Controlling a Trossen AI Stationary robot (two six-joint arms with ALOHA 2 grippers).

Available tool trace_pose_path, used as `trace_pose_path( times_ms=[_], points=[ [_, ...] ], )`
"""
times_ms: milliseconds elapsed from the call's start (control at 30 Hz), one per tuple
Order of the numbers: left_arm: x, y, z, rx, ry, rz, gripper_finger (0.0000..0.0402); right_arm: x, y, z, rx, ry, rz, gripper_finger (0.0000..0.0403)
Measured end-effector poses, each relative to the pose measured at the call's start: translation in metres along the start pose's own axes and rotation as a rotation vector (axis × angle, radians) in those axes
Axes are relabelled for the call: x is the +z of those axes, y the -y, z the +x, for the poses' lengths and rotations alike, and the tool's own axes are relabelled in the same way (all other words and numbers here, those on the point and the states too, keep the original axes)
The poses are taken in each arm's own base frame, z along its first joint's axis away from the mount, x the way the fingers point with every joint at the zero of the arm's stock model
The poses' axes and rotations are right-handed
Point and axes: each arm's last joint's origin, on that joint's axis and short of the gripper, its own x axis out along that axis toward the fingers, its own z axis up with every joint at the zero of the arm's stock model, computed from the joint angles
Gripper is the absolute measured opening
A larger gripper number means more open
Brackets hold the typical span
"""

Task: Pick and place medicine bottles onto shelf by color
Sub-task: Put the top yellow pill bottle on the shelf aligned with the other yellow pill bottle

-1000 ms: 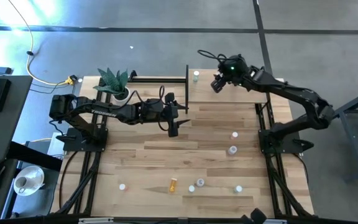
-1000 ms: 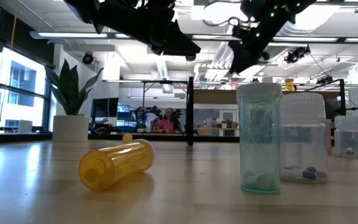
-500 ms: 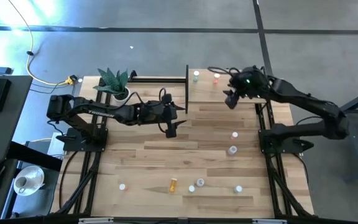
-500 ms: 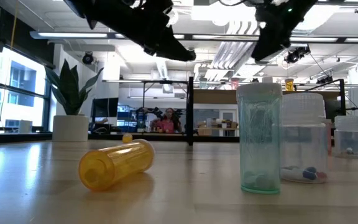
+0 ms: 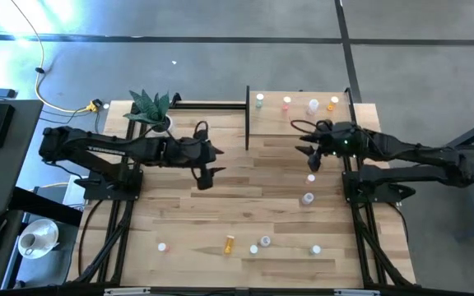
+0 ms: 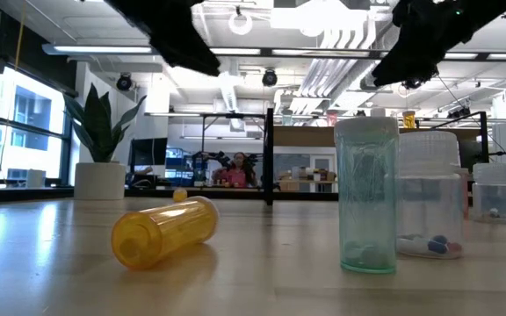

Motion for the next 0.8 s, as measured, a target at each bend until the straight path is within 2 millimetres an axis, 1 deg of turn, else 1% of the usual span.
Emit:
trace_pose_path(
  times_ms=[100,167,233,300,367,433,500,600,667,800],
  points=[
    [-0.006,0.009,-0.002,-0.023,-0.021,-0.022,0.0236,-0.002,-0.007,0.002,0.039,0.033,-0.015,0.0177],
    [-0.016,0.013,0.001,-0.009,-0.052,-0.047,0.0236,0.001,-0.012,0.003,0.066,0.067,-0.021,0.0177],
    [-0.026,0.013,0.004,0.054,-0.079,-0.087,0.0236,0.003,-0.016,0.002,0.089,0.101,-0.028,0.0177],
    [-0.034,0.009,0.006,0.165,-0.090,-0.140,0.0236,0.007,-0.022,0.002,0.114,0.141,-0.033,0.0177],
    [-0.042,0.001,0.009,0.301,-0.090,-0.216,0.0236,0.008,-0.026,0.001,0.132,0.160,-0.040,0.0177],
    [-0.045,-0.011,0.011,0.421,-0.071,-0.317,0.0236,0.009,-0.030,0.001,0.148,0.178,-0.044,0.0177],
    [-0.047,-0.024,0.013,0.482,-0.058,-0.429,0.0236,0.009,-0.033,0.001,0.144,0.180,-0.051,0.0177],
    [-0.050,-0.042,0.017,0.481,-0.060,-0.554,0.0236,0.007,-0.036,0.001,0.119,0.180,-0.058,0.0177],
    [-0.054,-0.051,0.023,0.460,-0.086,-0.614,0.0236,0.007,-0.038,0.001,0.108,0.185,-0.060,0.0177],
    [-0.062,-0.064,0.038,0.482,-0.113,-0.715,0.0236,0.007,-0.038,0.001,0.106,0.183,-0.062,0.0177]
  ],
)
